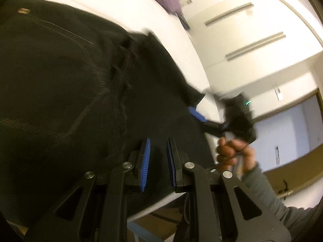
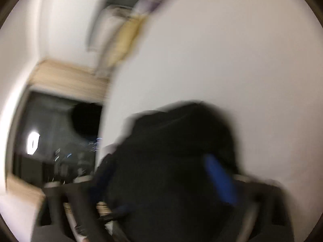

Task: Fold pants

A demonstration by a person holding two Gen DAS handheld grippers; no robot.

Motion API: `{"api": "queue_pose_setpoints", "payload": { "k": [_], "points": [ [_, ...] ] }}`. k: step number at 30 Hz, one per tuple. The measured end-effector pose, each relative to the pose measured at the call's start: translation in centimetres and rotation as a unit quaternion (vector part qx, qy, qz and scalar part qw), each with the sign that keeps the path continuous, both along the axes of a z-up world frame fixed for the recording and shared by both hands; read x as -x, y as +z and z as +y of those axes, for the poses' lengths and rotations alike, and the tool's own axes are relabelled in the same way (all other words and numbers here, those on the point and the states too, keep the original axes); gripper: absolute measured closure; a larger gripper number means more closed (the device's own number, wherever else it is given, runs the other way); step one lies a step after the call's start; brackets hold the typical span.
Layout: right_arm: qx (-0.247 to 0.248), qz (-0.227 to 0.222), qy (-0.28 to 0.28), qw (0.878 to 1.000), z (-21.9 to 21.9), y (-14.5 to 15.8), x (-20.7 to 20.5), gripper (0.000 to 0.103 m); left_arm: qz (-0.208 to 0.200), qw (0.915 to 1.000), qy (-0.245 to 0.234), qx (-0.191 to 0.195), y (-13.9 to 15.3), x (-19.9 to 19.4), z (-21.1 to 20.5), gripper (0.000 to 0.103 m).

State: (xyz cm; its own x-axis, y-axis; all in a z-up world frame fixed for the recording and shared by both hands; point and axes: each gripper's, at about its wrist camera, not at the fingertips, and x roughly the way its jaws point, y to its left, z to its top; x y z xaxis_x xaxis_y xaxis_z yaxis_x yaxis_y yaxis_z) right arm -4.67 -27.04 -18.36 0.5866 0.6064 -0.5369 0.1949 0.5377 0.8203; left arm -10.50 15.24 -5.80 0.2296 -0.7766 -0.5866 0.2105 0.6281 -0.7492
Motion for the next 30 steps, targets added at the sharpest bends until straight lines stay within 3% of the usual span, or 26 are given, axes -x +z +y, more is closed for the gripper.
{"api": "queue_pose_setpoints", "payload": {
  "k": [2,4,6,7,8,11,15,20,23,30],
  "points": [
    [-0.011,-0.013,-0.008,1.000,-0.7,1.3,1.0,0.032,-0.011,0.9995,0.030,0.006,1.5,0.9,2.9,0.087],
    [0.026,-0.017,-0.029,0.999,-0.9,3.2,2.6,0.026,-0.029,0.9959,0.085,0.010,3.0,2.0,7.1,0.082],
    [0.011,-0.051,-0.037,0.998,-0.7,4.8,4.0,0.023,-0.044,0.9860,0.158,0.028,4.1,3.4,12.3,0.060],
    [-0.004,-0.066,-0.040,0.997,-0.1,5.5,4.5,0.023,-0.049,0.9797,0.191,0.036,4.3,4.0,14.3,0.034],
    [-0.022,-0.086,-0.041,0.995,0.5,6.3,4.9,0.022,-0.056,0.9692,0.235,0.048,4.6,4.9,16.9,0.024],
    [-0.060,-0.114,-0.025,0.991,3.1,7.0,3.8,0.021,-0.056,0.9464,0.306,0.088,4.4,6.4,22.3,0.020],
    [-0.084,-0.110,0.027,0.990,9.0,7.1,0.8,0.021,-0.015,0.9292,0.354,0.104,1.9,7.2,25.4,0.020],
    [-0.090,-0.109,0.089,0.986,15.8,7.0,-2.1,0.021,0.007,0.9325,0.344,0.111,-0.7,5.9,25.3,0.020],
    [-0.086,-0.113,0.113,0.983,18.3,7.8,-3.4,0.021,0.028,0.9282,0.352,0.117,-2.5,5.3,25.4,0.020],
    [-0.089,-0.118,0.124,0.981,17.7,7.8,-1.9,0.021,0.002,0.9229,0.347,0.166,-4.5,4.2,26.4,0.021]
  ]
}}
